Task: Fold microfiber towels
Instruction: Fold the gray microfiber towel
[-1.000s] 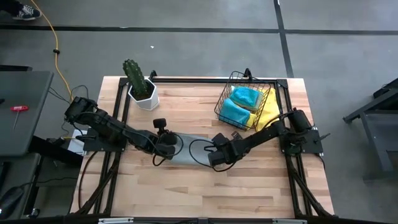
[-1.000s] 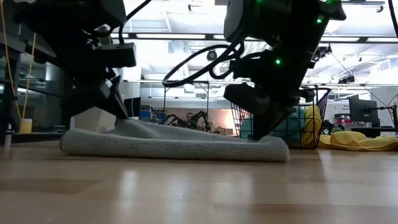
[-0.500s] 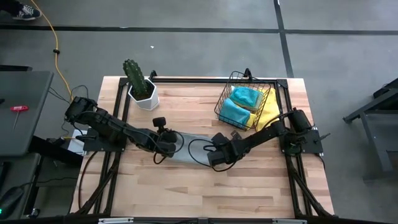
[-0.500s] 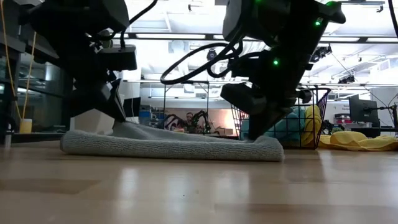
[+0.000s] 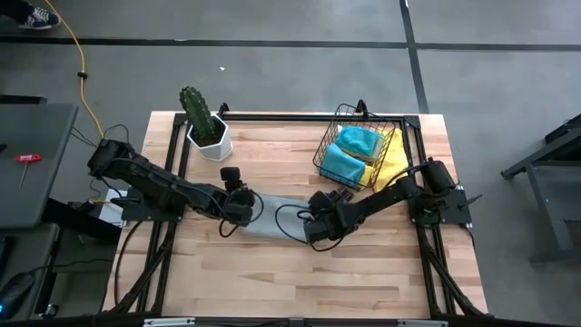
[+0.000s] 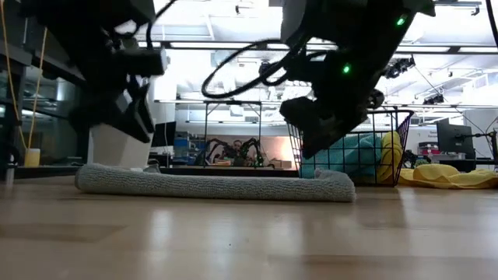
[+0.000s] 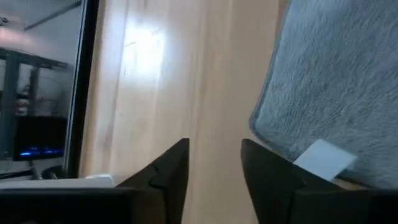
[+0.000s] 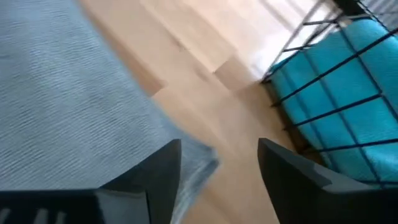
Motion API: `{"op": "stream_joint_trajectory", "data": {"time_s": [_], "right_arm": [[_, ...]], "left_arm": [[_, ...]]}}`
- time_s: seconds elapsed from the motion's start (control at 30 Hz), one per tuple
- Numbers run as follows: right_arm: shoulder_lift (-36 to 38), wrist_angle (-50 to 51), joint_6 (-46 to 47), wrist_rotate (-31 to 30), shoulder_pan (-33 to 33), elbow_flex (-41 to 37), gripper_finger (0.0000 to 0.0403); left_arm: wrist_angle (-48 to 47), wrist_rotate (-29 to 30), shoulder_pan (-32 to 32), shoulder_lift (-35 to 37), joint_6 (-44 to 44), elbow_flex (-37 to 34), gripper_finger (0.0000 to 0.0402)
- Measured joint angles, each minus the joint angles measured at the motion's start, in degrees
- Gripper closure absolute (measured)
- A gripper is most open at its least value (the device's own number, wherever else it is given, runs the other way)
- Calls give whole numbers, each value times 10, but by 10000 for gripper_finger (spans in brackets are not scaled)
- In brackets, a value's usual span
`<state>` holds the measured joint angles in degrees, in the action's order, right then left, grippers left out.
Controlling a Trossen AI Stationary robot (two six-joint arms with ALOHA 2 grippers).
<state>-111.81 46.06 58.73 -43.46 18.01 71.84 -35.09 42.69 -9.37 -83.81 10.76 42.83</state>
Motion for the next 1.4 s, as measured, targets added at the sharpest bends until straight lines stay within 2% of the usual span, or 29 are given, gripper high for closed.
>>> {"op": "stream_joint_trajectory", "data": {"time_s": [0.07,0.17,0.23,0.33,0.43,0.53,0.67,0.83,0.93,1.17,1.4], "right_arm": [[1,10,-8,1,15,8,194],[8,7,-23,17,47,11,191],[9,8,-21,21,73,11,190],[9,2,7,25,111,11,190],[9,-15,31,26,142,11,190],[9,-29,38,26,160,11,190],[9,-42,39,25,166,11,190],[9,-52,39,32,162,11,190],[9,-51,37,44,160,11,190],[9,-85,-54,75,155,11,190],[9,-112,-211,155,117,11,190]], "left_arm": [[-4,-35,-3,29,9,0,253],[8,-143,-14,82,7,-14,245],[60,-221,-28,117,-9,-39,244],[138,-276,-53,152,-18,-87,243],[166,-270,-74,159,-5,-124,243],[189,-239,-87,144,6,-150,243],[256,-233,-91,112,3,-170,243],[316,-271,-99,69,-9,-172,243],[322,-292,-105,46,-1,-172,243],[334,-289,-114,-9,28,-168,243],[337,-285,-114,-10,71,-169,243]]}}
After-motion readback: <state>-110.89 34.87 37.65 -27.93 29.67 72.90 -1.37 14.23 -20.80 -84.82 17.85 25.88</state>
